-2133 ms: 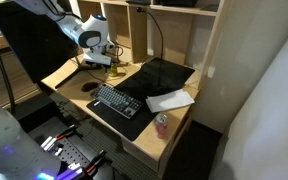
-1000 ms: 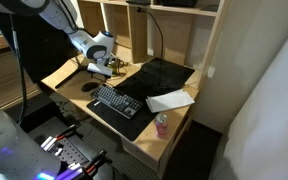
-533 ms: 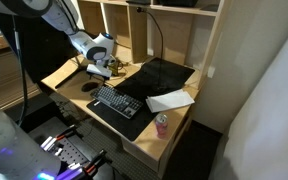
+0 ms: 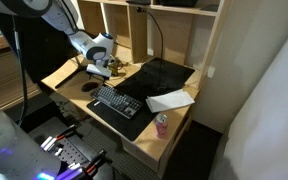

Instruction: Click the top left button on the keyboard

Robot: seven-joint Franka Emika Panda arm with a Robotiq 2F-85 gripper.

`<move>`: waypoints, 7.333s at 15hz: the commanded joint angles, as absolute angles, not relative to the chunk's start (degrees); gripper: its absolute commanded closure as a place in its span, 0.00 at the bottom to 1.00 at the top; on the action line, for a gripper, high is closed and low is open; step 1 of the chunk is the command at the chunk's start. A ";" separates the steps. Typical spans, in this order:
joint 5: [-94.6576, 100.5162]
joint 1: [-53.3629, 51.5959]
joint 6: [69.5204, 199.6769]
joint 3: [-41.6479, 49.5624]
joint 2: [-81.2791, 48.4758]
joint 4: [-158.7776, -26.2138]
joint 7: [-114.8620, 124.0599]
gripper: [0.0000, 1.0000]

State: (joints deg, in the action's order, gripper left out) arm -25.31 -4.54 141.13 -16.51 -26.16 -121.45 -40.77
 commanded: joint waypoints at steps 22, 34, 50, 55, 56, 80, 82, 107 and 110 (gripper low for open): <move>-22.90 -3.41 140.59 -18.37 -26.31 -121.39 -34.98 0.00; -26.93 0.45 147.48 -22.47 -22.10 -125.12 -40.44 0.00; -24.65 1.25 144.38 -20.43 -33.29 -117.52 -36.41 0.00; -27.56 5.24 147.61 -24.34 -30.94 -120.65 -42.75 0.00; -28.31 5.95 148.52 -25.20 -30.53 -121.21 -44.40 0.00; -32.25 2.91 141.12 -22.48 -25.32 -123.52 -45.87 0.00; -32.05 2.81 141.04 -22.42 -25.61 -123.39 -46.10 0.00; -30.84 1.12 138.80 -20.40 -26.09 -122.56 -40.31 0.00; -30.84 1.05 138.78 -20.39 -26.09 -122.55 -40.25 0.00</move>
